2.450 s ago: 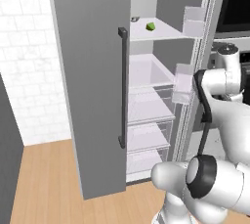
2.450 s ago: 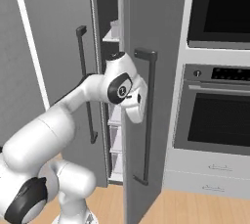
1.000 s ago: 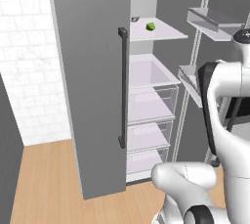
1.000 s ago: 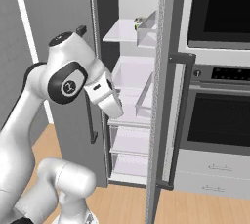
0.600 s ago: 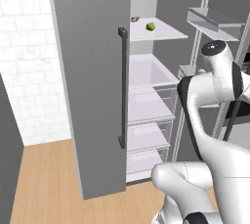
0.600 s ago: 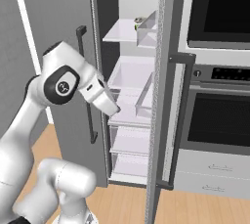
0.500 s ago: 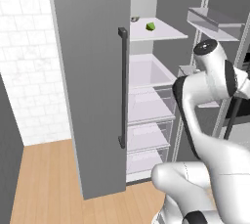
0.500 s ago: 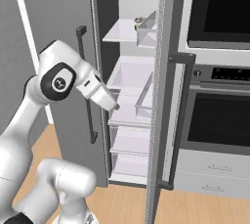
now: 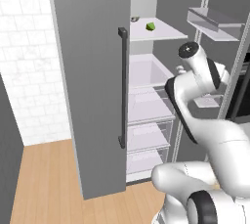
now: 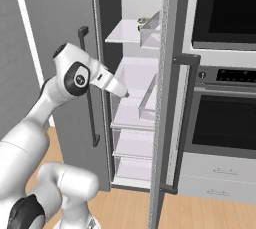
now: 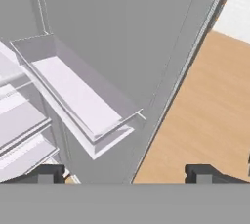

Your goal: Grab a lemon wedge from the fridge and one ice cube from the ice bowl, and put them in the glass of lemonade.

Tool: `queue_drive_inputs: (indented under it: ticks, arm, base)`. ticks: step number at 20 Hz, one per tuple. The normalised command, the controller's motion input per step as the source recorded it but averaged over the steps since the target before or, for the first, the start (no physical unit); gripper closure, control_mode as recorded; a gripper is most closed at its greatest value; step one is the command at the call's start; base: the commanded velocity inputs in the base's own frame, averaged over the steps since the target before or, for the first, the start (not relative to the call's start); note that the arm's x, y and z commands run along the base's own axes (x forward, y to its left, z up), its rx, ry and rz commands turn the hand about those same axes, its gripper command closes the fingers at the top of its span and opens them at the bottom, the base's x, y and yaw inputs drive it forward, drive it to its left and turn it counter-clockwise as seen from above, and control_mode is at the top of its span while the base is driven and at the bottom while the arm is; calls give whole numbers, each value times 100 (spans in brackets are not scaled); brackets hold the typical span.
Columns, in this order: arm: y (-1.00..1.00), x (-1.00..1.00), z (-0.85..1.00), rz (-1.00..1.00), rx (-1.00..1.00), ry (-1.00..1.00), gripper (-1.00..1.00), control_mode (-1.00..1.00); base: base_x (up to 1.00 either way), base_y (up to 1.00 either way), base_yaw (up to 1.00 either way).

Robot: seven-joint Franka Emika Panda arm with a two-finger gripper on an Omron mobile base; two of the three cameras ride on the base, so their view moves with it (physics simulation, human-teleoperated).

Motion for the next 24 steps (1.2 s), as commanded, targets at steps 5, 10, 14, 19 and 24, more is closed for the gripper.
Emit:
queue_drive_inputs:
  ticks: [5, 10, 14, 19, 24]
  arm:
    - [-2, 74, 0, 7, -4, 0, -100, -100]
    - [-39, 2, -2, 0, -3, 0, -100, -100]
    - [-48, 57, -16, 0, -4, -4, -100, -100]
    - [-42, 53, -3, -1, -4, 0, -100, -100]
    - [-60, 33, -1, -3, -4, 0, -100, -100]
  base:
    - [0, 0, 0]
    - [0, 0, 0]
    - [0, 0, 0]
    - [0, 0, 0]
    - [0, 0, 0]
